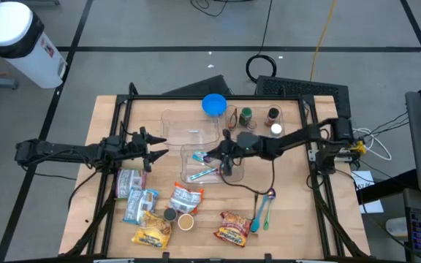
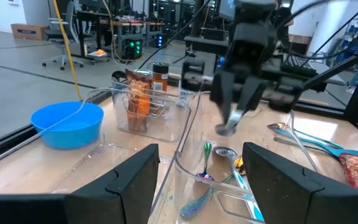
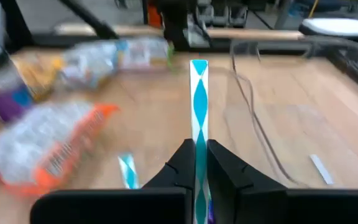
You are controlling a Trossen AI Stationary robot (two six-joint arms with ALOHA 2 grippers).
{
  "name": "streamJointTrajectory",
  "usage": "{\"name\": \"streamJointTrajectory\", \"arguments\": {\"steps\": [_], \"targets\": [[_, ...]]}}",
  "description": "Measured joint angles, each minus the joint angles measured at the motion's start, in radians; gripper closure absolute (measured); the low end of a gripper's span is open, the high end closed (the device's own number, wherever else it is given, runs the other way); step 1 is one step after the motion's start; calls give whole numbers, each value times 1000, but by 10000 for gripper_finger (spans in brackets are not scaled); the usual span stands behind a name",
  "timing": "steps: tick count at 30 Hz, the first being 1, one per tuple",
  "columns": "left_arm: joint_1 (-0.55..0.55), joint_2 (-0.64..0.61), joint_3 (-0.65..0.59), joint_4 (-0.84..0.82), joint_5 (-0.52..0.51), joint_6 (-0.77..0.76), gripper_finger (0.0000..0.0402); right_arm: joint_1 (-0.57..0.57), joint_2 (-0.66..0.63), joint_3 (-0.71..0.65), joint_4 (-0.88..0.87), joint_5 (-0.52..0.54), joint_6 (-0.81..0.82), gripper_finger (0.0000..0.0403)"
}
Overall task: Pick & Place Food Item
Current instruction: Put the blue patterned spoon into the bottom transparent bin, then put the green spoon into the bottom transparent bin
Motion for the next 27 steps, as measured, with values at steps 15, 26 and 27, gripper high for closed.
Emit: {"name": "streamJointTrajectory", "arguments": {"steps": [15,26,27], "targets": [[0,0,0,0,0,0,160,-15,58,0,3,0,-146,366],[0,0,0,0,0,0,160,-14,57,0,11,1,-92,332],[0,0,0,0,0,0,160,-14,57,0,13,5,-82,328]]}}
